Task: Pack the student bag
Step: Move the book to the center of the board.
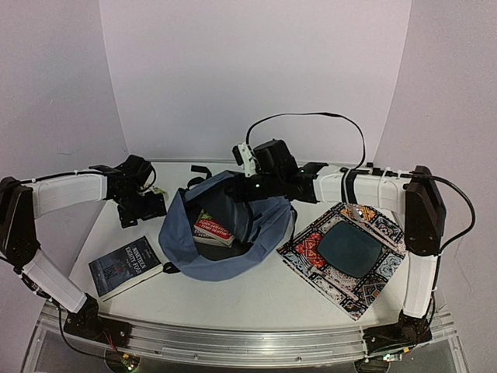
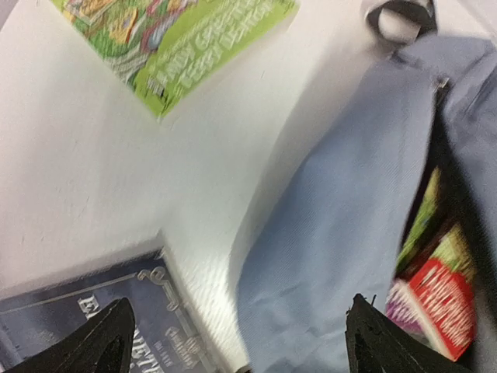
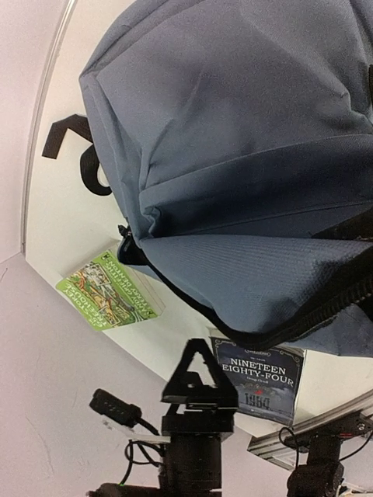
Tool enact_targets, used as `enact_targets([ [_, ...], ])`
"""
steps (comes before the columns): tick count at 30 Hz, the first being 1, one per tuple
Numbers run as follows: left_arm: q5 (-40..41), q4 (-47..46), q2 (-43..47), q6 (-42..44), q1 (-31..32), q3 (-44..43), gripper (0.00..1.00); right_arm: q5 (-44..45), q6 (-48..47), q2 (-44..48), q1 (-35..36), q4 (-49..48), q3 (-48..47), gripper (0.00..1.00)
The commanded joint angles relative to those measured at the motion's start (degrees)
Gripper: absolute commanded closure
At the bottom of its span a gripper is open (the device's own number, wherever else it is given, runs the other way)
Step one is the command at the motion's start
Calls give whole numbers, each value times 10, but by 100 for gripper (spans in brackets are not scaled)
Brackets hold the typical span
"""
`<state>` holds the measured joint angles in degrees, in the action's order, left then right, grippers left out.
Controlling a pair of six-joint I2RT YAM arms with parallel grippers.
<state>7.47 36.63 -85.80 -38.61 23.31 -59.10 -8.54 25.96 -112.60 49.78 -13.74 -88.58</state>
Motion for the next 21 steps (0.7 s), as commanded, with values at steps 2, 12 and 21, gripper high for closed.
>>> enact_targets([
  [2, -44, 125, 25, 51, 0, 21, 3, -5, 3, -7, -3, -7, -19, 100],
  [12, -129, 156, 63, 45, 0, 105, 1, 0, 42, -44, -28, 10, -26, 89],
  [21, -119, 208, 51, 97, 4, 108, 1, -12, 75, -82, -65, 21, -28, 79],
])
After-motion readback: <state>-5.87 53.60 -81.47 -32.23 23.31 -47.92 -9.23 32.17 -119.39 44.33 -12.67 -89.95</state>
